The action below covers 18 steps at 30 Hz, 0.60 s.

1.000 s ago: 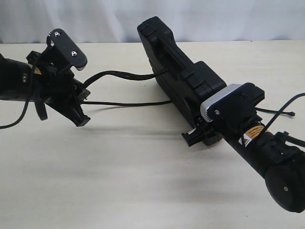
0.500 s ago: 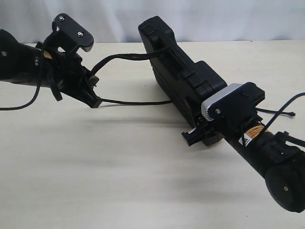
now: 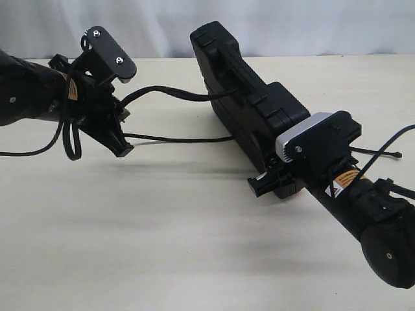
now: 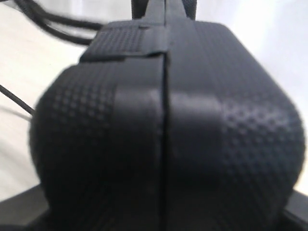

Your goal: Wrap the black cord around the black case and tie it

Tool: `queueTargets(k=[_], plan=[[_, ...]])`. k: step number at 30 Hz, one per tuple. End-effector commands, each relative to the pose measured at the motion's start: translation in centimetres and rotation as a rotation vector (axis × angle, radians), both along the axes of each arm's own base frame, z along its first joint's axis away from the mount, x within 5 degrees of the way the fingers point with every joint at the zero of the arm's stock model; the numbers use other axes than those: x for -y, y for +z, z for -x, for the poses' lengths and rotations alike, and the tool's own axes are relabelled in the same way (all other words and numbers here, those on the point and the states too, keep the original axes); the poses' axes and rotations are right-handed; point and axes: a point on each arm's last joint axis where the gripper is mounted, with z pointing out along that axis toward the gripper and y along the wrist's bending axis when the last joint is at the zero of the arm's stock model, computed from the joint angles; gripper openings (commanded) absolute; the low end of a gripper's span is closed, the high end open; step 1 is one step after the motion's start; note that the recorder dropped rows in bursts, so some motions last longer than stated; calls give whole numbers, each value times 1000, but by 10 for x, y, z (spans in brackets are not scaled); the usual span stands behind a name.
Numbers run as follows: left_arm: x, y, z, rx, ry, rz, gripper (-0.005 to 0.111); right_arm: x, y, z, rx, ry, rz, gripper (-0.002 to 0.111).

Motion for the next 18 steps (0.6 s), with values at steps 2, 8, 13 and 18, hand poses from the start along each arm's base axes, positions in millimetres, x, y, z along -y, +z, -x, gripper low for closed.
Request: queueTargets(k=[2,8,13,18], plan=[[-2,9,2,76,97,-208,0,-1,-9,0,-116,-3,2,4],[32,18,12,218,96,-263,0,-2,-10,-1,-126,-3,5,4],[32,19,12,222,135,-219,0,-2,-11,-1,-138,-2,10,4],[29,26,9,249,184,-233,0,-2,-11,-1,-142,-2,11,4]])
